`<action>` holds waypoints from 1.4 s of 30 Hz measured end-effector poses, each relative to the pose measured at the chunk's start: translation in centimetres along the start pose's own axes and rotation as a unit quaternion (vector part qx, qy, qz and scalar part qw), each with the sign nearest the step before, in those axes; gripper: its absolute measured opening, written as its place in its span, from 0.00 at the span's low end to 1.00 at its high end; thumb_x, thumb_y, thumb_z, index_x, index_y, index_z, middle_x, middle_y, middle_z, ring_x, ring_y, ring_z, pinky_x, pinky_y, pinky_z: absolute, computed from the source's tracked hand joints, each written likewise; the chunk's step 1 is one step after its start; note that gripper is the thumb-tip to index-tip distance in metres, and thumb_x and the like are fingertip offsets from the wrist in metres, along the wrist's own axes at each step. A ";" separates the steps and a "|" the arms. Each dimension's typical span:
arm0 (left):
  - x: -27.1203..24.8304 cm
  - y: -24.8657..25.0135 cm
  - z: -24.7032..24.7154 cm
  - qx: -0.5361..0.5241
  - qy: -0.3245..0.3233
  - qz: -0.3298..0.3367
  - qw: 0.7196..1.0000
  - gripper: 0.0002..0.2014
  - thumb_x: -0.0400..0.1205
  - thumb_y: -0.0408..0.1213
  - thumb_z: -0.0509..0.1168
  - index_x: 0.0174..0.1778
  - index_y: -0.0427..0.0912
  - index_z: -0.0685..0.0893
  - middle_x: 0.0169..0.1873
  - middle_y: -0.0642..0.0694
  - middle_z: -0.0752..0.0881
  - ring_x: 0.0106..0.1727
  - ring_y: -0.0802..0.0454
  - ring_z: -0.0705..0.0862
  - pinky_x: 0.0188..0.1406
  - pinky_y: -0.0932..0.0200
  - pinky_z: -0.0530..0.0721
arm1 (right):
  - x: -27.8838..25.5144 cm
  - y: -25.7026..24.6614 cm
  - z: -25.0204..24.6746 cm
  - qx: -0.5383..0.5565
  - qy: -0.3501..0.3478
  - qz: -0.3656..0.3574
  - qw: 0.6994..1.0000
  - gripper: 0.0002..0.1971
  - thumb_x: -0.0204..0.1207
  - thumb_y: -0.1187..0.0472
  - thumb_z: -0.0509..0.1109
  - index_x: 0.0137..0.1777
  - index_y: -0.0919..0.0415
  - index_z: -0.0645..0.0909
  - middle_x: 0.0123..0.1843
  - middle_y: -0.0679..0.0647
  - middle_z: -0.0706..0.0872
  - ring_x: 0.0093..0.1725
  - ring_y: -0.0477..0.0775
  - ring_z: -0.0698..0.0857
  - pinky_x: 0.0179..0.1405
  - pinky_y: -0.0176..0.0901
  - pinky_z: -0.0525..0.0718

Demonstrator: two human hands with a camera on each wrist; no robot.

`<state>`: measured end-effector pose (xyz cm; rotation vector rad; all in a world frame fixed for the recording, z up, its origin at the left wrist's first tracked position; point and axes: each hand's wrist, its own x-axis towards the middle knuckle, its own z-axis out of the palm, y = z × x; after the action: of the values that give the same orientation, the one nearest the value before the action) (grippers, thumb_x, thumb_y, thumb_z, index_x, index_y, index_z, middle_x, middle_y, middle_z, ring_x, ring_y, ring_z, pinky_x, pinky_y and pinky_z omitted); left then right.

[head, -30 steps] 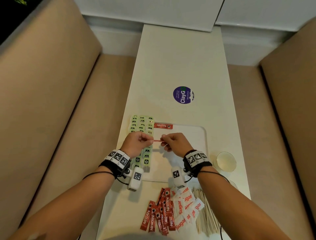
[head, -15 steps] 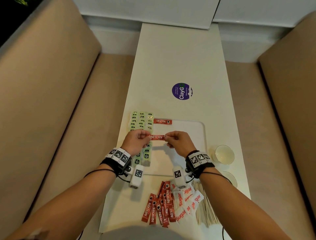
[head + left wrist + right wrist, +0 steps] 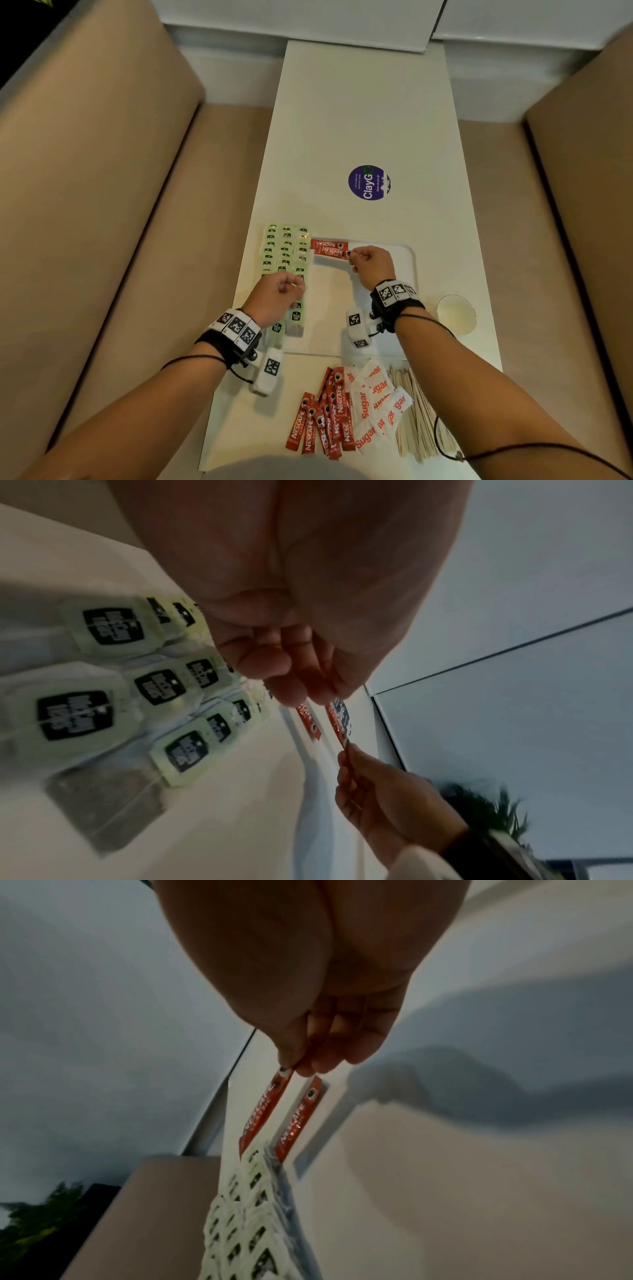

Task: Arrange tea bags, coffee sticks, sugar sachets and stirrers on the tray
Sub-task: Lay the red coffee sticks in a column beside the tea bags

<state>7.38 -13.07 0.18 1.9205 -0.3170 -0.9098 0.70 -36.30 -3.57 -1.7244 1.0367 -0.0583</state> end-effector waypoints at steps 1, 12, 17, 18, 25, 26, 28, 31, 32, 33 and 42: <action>-0.3 -0.4 -0.1 0.020 -0.027 0.003 0.999 0.03 0.84 0.31 0.69 0.48 0.43 0.87 0.33 0.47 0.87 0.28 0.61 0.83 0.31 0.66 0.80 | 0.5 0.1 0.3 -0.012 0.003 0.008 1.000 0.03 0.82 0.61 0.73 0.49 0.58 0.88 0.44 0.55 0.92 0.42 0.53 0.89 0.54 0.49 0.88; -3.1 -5.7 -0.1 0.115 -0.160 0.017 0.980 0.06 0.85 0.34 0.69 0.54 0.39 0.88 0.25 0.65 0.79 0.30 0.66 0.76 0.42 0.64 0.82 | 1.9 0.5 1.9 -0.091 0.010 0.049 0.995 0.13 0.79 0.59 0.73 0.40 0.70 0.90 0.31 0.62 0.85 0.33 0.55 0.81 0.37 0.42 0.80; -2.8 -5.5 -0.1 0.138 -0.162 0.034 0.976 0.05 0.85 0.34 0.68 0.52 0.44 0.90 0.25 0.68 0.80 0.30 0.65 0.76 0.39 0.68 0.76 | 2.0 0.5 2.4 -0.104 0.016 0.053 0.993 0.16 0.79 0.59 0.73 0.38 0.73 0.89 0.29 0.56 0.81 0.30 0.55 0.78 0.33 0.42 0.78; -2.8 -5.5 -0.1 0.139 -0.161 0.036 0.976 0.05 0.85 0.35 0.69 0.50 0.46 0.89 0.24 0.67 0.79 0.30 0.65 0.75 0.38 0.68 0.76 | 2.1 0.5 2.4 -0.103 0.018 0.056 0.993 0.17 0.79 0.58 0.74 0.36 0.72 0.88 0.28 0.56 0.80 0.29 0.55 0.77 0.33 0.42 0.77; -2.6 -5.2 0.1 0.119 -0.159 0.031 0.980 0.05 0.84 0.35 0.69 0.46 0.50 0.88 0.27 0.61 0.79 0.30 0.64 0.74 0.36 0.70 0.76 | 2.1 0.4 2.5 -0.100 0.019 0.066 0.993 0.18 0.79 0.55 0.76 0.34 0.70 0.89 0.28 0.56 0.82 0.28 0.55 0.78 0.34 0.42 0.80; -2.6 -5.2 0.1 0.119 -0.159 0.031 0.980 0.05 0.84 0.35 0.69 0.46 0.50 0.88 0.26 0.62 0.79 0.30 0.64 0.74 0.36 0.70 0.76 | 2.1 0.4 2.5 -0.099 0.019 0.067 0.993 0.18 0.79 0.55 0.76 0.36 0.70 0.89 0.29 0.56 0.82 0.29 0.55 0.78 0.34 0.42 0.80; -2.6 -5.3 0.1 0.124 -0.159 0.031 0.979 0.05 0.84 0.35 0.69 0.46 0.49 0.88 0.25 0.65 0.78 0.29 0.65 0.75 0.36 0.71 0.75 | 2.1 0.3 2.5 -0.101 0.019 0.062 0.993 0.19 0.79 0.54 0.76 0.35 0.70 0.89 0.28 0.56 0.82 0.29 0.55 0.78 0.35 0.42 0.80; -2.8 -5.4 0.1 0.130 -0.157 0.032 0.979 0.04 0.84 0.35 0.68 0.49 0.45 0.89 0.24 0.66 0.78 0.29 0.65 0.75 0.37 0.72 0.76 | 1.7 0.0 2.2 -0.103 0.022 0.055 0.993 0.22 0.79 0.51 0.76 0.26 0.62 0.81 0.23 0.53 0.77 0.25 0.54 0.74 0.31 0.42 0.76; -2.9 -5.4 0.1 0.132 -0.154 0.034 0.979 0.04 0.84 0.35 0.68 0.50 0.43 0.89 0.24 0.65 0.78 0.29 0.65 0.75 0.37 0.72 0.76 | 1.6 0.0 2.1 -0.101 0.022 0.055 0.993 0.23 0.79 0.50 0.76 0.25 0.59 0.78 0.23 0.52 0.75 0.24 0.54 0.73 0.30 0.42 0.74; -3.0 -5.5 0.1 0.134 -0.152 0.037 0.979 0.05 0.84 0.35 0.69 0.51 0.42 0.89 0.24 0.65 0.78 0.29 0.65 0.75 0.38 0.72 0.77 | 1.3 0.0 2.0 -0.100 0.021 0.055 0.993 0.23 0.78 0.49 0.76 0.24 0.58 0.76 0.22 0.52 0.74 0.24 0.54 0.72 0.30 0.42 0.74; -4.6 -6.7 0.6 0.181 -0.160 0.048 0.969 0.01 0.83 0.40 0.70 0.47 0.50 0.86 0.32 0.58 0.77 0.32 0.64 0.75 0.45 0.64 0.80 | -5.7 2.4 -0.1 -0.107 -0.120 -0.030 0.986 0.09 0.79 0.51 0.78 0.46 0.56 0.91 0.44 0.48 0.92 0.47 0.46 0.88 0.54 0.42 0.85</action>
<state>2.75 -7.45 -3.57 2.0598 -0.8084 -1.1593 -4.35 -32.77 -3.02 -1.9030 0.8353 0.2252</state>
